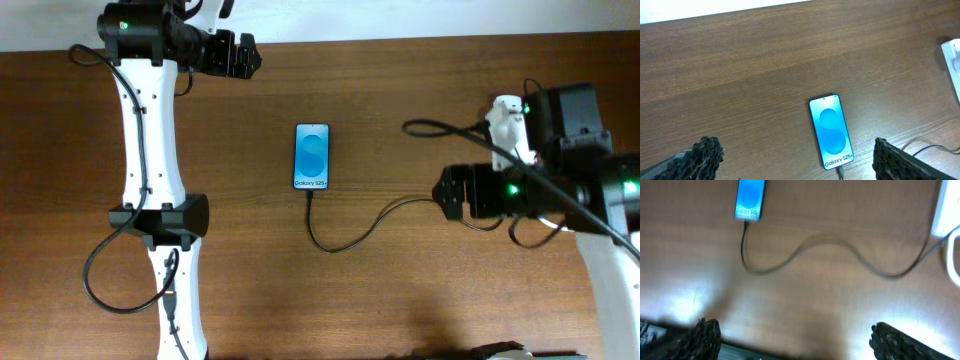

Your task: Plug charger to phone and switch on socket

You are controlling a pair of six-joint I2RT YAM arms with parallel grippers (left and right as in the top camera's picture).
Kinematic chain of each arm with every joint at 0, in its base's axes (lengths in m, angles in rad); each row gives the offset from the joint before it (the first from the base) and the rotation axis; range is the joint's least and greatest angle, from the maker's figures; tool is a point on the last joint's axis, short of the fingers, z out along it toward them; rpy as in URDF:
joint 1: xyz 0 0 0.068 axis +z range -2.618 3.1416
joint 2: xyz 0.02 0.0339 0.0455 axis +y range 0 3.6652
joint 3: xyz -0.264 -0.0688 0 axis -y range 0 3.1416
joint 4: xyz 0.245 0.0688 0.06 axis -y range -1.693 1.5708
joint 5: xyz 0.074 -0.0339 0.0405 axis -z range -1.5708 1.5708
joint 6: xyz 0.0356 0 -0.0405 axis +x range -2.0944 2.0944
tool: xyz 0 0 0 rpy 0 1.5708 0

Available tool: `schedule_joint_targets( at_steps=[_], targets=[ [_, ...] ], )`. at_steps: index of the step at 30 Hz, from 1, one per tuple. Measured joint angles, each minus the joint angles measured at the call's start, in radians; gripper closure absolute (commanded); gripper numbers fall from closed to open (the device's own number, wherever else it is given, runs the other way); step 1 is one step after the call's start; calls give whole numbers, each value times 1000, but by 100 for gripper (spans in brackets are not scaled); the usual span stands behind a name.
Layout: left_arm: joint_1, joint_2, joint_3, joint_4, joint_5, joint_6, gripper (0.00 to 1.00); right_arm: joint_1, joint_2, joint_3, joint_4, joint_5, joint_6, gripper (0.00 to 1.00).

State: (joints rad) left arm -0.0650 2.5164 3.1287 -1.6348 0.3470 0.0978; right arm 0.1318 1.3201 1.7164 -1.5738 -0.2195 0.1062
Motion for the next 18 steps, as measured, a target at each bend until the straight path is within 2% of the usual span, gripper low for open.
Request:
schedule_joint_targets(
  at_steps=[3, 8, 11, 12, 14, 16, 17, 18],
  targets=[
    [0, 0, 0, -1, 0, 0, 1, 0, -23, 0, -16, -63, 0, 2],
    [0, 0, 0, -1, 0, 0, 0, 0, -6, 0, 8, -32, -1, 2],
    [0, -1, 0, -1, 0, 0, 1, 0, -13, -13, 111, 51, -2, 2],
    [0, -1, 0, -1, 0, 0, 1, 0, -43, -58, 225, 73, -11, 2],
    [0, -2, 0, 0, 0, 0, 1, -6, -183, -253, 489, 90, -43, 2],
    [0, -2, 0, -2, 0, 0, 1, -30, -328, -458, 682, 82, -58, 2],
    [0, -3, 0, 0, 0, 0, 1, -60, -446, -620, 763, 70, -61, 2],
    [0, -5, 0, 0, 0, 0, 1, -96, -591, -807, 932, 59, -63, 2]
  ],
)
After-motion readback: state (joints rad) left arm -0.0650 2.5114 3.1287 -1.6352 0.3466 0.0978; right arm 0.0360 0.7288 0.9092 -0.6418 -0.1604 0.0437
